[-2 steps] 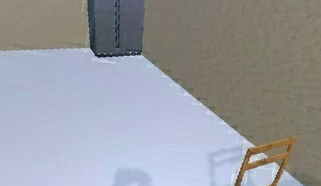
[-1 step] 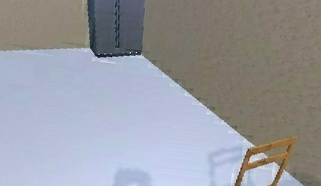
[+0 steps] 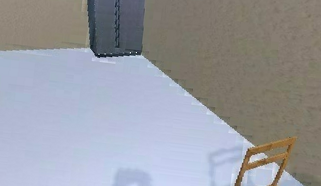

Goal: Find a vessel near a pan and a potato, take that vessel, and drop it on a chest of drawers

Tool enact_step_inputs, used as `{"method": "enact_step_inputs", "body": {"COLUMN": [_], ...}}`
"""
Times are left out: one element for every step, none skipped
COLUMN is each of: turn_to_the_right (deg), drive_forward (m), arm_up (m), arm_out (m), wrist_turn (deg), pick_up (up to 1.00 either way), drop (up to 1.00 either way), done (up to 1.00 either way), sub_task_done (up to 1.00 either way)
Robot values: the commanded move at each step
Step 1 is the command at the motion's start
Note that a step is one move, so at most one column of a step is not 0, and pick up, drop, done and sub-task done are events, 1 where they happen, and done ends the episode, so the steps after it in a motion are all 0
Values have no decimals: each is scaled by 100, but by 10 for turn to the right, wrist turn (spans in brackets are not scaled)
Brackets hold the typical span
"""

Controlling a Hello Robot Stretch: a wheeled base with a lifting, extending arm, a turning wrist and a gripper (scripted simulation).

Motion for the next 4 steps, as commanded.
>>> {"method": "enact_step_inputs", "body": {"turn_to_the_right": [0, 0, 0, 0], "drive_forward": [0, 0, 0, 0], "arm_up": [0, 0, 0, 0], "arm_out": [32, 0, 0, 0], "wrist_turn": [0, 450, 450, 450], "pick_up": [0, 0, 0, 0], "drop": [0, 0, 0, 0], "done": [0, 0, 0, 0], "sub_task_done": [0, 0, 0, 0]}}
